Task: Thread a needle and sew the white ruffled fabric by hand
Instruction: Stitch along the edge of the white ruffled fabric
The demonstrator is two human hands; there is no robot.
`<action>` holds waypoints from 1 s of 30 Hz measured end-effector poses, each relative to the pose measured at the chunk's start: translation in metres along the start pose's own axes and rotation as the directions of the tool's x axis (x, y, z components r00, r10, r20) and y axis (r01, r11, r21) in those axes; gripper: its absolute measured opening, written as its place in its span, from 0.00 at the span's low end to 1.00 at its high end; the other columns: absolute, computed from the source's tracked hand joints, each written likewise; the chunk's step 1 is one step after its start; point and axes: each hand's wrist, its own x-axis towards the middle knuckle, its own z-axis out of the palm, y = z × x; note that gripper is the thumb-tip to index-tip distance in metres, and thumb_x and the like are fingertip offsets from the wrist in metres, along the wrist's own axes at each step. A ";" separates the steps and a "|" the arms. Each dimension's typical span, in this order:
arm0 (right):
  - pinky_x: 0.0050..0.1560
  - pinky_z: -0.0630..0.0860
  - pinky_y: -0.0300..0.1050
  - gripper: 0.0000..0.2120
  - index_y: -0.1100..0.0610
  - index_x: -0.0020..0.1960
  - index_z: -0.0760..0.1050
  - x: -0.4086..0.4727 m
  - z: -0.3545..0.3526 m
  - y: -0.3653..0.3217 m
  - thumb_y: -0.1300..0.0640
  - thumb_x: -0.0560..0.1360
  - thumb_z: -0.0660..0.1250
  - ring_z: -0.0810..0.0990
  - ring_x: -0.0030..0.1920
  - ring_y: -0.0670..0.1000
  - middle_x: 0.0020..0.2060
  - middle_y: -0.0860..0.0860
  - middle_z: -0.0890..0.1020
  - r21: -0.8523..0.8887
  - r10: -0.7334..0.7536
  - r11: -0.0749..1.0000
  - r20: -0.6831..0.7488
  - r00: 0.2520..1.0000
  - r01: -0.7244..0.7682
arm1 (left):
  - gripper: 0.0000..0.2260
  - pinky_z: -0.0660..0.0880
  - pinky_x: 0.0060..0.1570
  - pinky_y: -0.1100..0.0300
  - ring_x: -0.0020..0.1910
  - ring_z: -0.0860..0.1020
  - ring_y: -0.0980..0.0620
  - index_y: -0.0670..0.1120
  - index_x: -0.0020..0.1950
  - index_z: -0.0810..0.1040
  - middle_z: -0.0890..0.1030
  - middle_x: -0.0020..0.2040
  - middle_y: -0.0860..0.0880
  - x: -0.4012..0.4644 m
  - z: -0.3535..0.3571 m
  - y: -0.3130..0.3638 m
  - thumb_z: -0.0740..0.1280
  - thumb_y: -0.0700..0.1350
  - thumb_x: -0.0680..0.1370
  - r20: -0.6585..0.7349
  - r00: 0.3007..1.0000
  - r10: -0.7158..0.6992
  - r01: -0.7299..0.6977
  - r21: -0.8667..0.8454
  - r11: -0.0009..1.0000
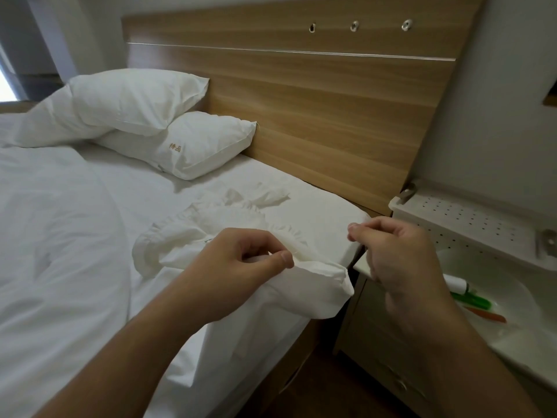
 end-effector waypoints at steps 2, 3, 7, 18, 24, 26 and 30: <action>0.34 0.66 0.41 0.06 0.57 0.44 0.83 0.003 -0.006 0.000 0.64 0.77 0.69 0.68 0.34 0.48 0.29 0.46 0.74 0.013 0.023 1.000 0.003 1.000 -0.023 | 0.06 0.79 0.53 0.37 0.49 0.83 0.35 0.54 0.48 0.88 0.86 0.46 0.40 0.000 0.000 -0.001 0.72 0.52 0.81 -0.004 1.000 -0.004 0.004 0.000 1.000; 0.32 0.66 0.39 0.08 0.58 0.47 0.82 0.003 -0.008 -0.001 0.67 0.77 0.67 0.68 0.33 0.47 0.31 0.48 0.74 -0.011 -0.009 1.000 0.025 1.000 0.009 | 0.06 0.79 0.53 0.36 0.49 0.83 0.35 0.55 0.48 0.88 0.86 0.46 0.40 0.000 0.000 -0.002 0.72 0.52 0.82 -0.005 1.000 -0.002 0.002 0.004 1.000; 0.25 0.64 0.34 0.17 0.52 0.54 0.79 -0.009 -0.006 -0.007 0.71 0.74 0.65 0.66 0.26 0.43 0.28 0.48 0.69 -0.189 -0.316 0.914 0.219 0.923 0.358 | 0.06 0.80 0.54 0.37 0.48 0.84 0.39 0.55 0.47 0.87 0.87 0.44 0.45 0.001 0.000 -0.004 0.71 0.51 0.82 -0.002 1.000 0.010 -0.010 0.016 1.000; 0.28 0.65 0.36 0.07 0.51 0.41 0.81 -0.018 0.018 0.005 0.54 0.77 0.74 0.69 0.27 0.44 0.25 0.45 0.72 -0.263 -0.385 0.802 0.458 0.801 0.536 | 0.07 0.78 0.44 0.57 0.41 0.84 0.55 0.53 0.46 0.88 0.87 0.40 0.52 0.002 -0.001 -0.005 0.72 0.48 0.82 0.011 0.999 0.032 -0.032 0.009 0.999; 0.28 0.69 0.35 0.09 0.53 0.38 0.81 -0.008 0.007 0.004 0.60 0.76 0.74 0.70 0.26 0.43 0.24 0.46 0.74 -0.269 -0.326 0.900 0.105 0.940 0.342 | 0.07 0.78 0.51 0.58 0.45 0.85 0.56 0.53 0.45 0.88 0.88 0.43 0.53 0.001 -0.001 -0.003 0.72 0.48 0.82 0.004 1.000 -0.025 0.025 -0.009 1.000; 0.28 0.69 0.33 0.08 0.51 0.40 0.80 -0.004 0.004 0.006 0.58 0.77 0.72 0.74 0.28 0.43 0.26 0.45 0.76 -0.390 -0.310 0.875 0.006 0.951 0.288 | 0.07 0.78 0.51 0.58 0.45 0.85 0.56 0.52 0.45 0.88 0.88 0.43 0.53 0.001 -0.002 -0.003 0.72 0.48 0.81 0.000 0.999 -0.035 0.035 -0.020 0.999; 0.30 0.70 0.42 0.14 0.45 0.59 0.74 -0.005 0.002 0.006 0.58 0.77 0.70 0.74 0.31 0.45 0.32 0.47 0.76 -0.582 -0.270 0.761 0.120 0.955 0.288 | 0.07 0.77 0.50 0.59 0.44 0.85 0.54 0.52 0.45 0.88 0.88 0.42 0.52 0.001 -0.001 -0.002 0.71 0.48 0.81 -0.004 0.999 -0.043 0.043 -0.007 0.999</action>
